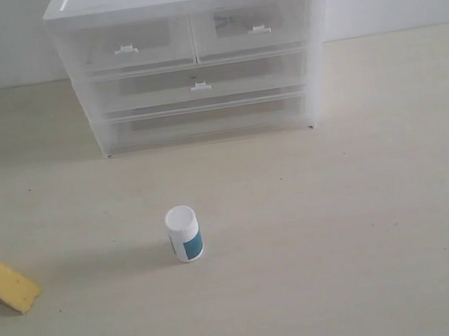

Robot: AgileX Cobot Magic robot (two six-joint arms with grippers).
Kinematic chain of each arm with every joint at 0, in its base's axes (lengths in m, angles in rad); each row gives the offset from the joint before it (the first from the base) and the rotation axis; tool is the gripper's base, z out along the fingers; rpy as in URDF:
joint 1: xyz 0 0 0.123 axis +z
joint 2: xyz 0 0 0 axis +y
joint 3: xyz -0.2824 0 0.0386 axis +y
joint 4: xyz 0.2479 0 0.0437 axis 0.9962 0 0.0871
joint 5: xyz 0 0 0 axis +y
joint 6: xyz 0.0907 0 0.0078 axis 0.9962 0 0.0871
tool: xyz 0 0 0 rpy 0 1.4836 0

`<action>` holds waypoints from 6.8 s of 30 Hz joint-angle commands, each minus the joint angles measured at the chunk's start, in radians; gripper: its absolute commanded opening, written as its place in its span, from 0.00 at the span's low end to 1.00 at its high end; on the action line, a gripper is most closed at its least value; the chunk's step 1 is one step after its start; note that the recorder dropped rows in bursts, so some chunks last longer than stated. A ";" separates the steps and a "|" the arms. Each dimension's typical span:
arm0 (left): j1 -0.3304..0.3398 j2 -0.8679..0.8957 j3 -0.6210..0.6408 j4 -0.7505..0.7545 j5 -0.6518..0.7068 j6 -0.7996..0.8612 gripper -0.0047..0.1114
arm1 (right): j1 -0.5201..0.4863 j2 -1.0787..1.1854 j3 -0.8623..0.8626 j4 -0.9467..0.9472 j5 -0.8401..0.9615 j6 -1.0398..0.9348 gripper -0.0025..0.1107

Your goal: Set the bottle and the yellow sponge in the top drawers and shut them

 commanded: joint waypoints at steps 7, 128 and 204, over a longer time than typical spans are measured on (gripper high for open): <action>0.003 0.478 -0.187 0.698 -0.259 -0.486 0.07 | 0.000 0.381 -0.072 -0.213 0.041 0.042 0.03; -0.375 0.179 -0.200 0.915 0.366 -0.585 0.07 | 1.070 2.057 -1.320 -0.820 0.230 0.334 0.76; -0.375 0.179 -0.181 0.927 0.268 -0.584 0.07 | 0.635 1.889 -1.436 -0.654 0.152 0.334 0.95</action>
